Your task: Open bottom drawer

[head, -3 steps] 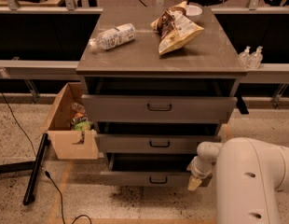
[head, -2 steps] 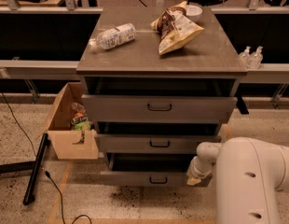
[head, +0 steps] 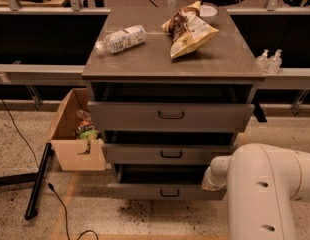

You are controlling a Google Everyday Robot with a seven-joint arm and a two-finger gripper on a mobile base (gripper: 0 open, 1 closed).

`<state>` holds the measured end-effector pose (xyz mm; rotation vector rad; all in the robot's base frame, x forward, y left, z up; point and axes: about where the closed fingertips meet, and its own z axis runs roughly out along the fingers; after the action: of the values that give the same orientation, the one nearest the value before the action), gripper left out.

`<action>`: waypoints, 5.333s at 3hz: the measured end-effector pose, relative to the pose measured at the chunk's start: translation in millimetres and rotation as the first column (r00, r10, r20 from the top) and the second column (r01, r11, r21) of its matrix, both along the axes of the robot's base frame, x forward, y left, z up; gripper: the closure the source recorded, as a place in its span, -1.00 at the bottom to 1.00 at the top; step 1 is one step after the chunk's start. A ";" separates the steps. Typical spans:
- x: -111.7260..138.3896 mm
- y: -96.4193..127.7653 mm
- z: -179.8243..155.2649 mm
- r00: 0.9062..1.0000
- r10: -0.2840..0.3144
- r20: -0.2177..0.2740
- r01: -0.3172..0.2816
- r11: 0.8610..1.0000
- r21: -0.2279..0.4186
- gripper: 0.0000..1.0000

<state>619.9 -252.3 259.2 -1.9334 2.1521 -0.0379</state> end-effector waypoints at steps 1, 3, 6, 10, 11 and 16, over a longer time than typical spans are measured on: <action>13.9 -3.8 -0.1 0.997 0.013 0.082 -0.012 1.000 -0.006 1.00; 38.6 9.0 -13.9 0.965 0.086 0.249 -0.097 0.995 0.032 1.00; 68.7 16.3 -45.2 0.922 0.159 0.354 -0.181 0.983 0.030 1.00; 72.0 6.4 -99.9 0.962 0.202 0.182 -0.213 0.976 0.045 1.00; 52.9 6.9 -108.0 0.972 0.204 0.118 -0.212 0.975 0.061 1.00; -90.9 63.5 -109.7 0.961 0.146 -0.234 -0.098 0.974 0.205 1.00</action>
Offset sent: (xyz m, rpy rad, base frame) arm 0.0469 0.0102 -0.0082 0.0615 -0.3078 0.1166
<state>529.0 -188.8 149.5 -2.0430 2.0859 0.4407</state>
